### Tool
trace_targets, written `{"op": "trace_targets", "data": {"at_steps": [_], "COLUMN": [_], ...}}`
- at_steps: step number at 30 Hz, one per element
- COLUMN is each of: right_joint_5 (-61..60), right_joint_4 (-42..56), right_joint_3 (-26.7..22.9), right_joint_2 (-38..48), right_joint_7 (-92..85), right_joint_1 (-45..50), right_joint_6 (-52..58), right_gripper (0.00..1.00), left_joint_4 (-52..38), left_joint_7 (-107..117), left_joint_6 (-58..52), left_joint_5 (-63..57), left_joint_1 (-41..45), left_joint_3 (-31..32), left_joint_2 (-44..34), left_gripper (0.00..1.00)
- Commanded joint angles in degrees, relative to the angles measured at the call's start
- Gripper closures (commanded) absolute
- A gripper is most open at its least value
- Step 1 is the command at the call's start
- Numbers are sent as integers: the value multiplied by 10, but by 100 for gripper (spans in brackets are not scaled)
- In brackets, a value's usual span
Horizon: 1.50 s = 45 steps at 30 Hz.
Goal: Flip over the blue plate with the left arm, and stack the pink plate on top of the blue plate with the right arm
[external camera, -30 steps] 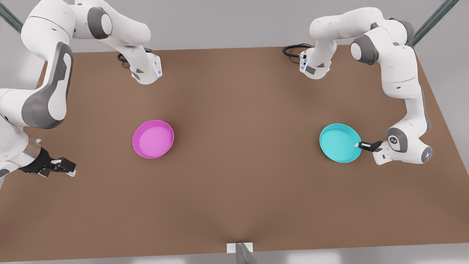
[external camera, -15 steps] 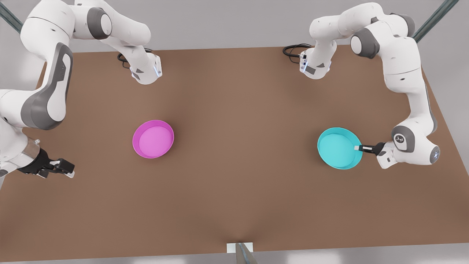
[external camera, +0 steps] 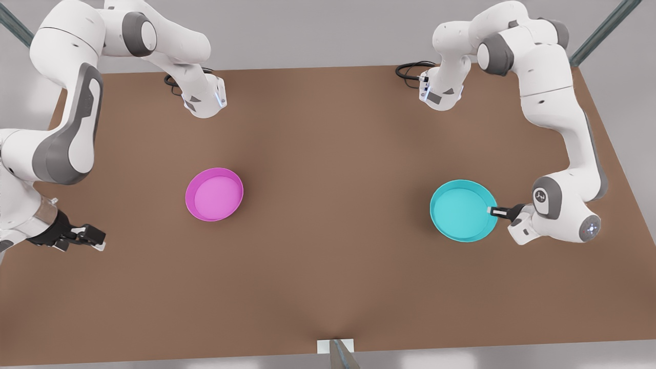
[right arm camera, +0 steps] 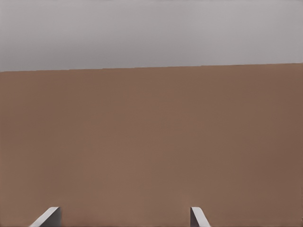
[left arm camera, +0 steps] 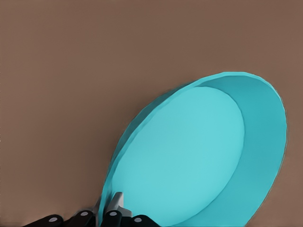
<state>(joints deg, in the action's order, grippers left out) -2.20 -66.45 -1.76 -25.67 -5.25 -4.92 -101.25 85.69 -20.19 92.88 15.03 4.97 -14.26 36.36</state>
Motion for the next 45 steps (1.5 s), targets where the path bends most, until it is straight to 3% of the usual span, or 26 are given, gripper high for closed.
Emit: {"op": "trace_targets", "data": {"at_steps": [1, 17, 25, 37, 45], "right_joint_5": [0, 4, 4, 4, 6], "right_joint_4": [0, 4, 25, 26, 47], "right_joint_3": [0, -2, -1, 1, -2], "right_joint_2": [0, -9, -25, -26, -39], "right_joint_7": [0, -1, 20, 24, 60], "right_joint_1": [0, 1, 1, 8, 11], "right_joint_6": [0, 0, -11, -18, -13], "right_gripper": [0, 0, 0, 0, 0], "left_joint_4": [0, 0, -30, -52, -73], "left_joint_7": [3, 221, 357, 604, 711], "left_joint_6": [-2, -7, -71, -84, -96], "left_joint_5": [16, -200, -351, -475, -542], "left_joint_1": [1, 179, 297, 456, 513], "left_joint_3": [-1, -2, -2, 2, 2], "left_joint_2": [-2, -69, -67, -39, -20], "left_gripper": [79, 79, 79, 79, 79]}}
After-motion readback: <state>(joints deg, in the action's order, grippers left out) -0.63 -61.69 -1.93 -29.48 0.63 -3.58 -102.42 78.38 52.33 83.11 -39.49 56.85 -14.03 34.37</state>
